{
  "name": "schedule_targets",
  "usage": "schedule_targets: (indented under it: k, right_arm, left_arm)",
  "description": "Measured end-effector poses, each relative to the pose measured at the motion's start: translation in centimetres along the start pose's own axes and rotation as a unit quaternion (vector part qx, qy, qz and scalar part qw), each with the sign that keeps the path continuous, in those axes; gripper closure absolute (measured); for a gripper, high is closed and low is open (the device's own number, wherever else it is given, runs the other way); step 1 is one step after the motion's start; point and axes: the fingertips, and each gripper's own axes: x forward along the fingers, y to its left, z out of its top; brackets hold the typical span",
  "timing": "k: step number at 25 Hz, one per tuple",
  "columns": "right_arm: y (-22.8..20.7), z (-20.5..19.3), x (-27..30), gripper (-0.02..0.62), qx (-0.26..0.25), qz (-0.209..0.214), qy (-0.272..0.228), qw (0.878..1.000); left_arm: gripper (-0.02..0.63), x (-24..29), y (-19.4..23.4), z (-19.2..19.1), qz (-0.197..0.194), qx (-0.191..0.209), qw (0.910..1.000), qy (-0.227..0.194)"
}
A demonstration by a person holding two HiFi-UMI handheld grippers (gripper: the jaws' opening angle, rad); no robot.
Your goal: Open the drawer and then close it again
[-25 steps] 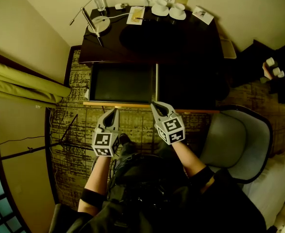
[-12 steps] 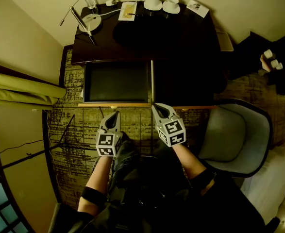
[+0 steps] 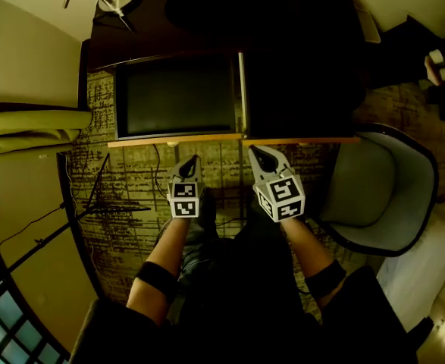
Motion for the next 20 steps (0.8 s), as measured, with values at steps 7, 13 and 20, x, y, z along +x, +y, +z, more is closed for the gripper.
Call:
schedule_targets:
  k: [7,13,20]
  right_arm:
    - [-0.4,-2.4,4.3,0.595,0.003,-0.003,0.007,1.000]
    - [-0.4,-1.8,8.1,0.595,0.000,0.002,-0.002,1.000]
    - [-1.1,-1.1,11.0,0.595,-0.004,0.001,-0.006,1.000]
  left_arm:
    - [0.604,5.8,2.8,-5.8,0.026,-0.009,0.9993,0.026]
    - [0.604,8.4,4.7,-6.3,0.044,-0.013,0.9989,0.004]
    - [0.604,9.3,5.4,-4.4,0.049,-0.025,0.9980,-0.032]
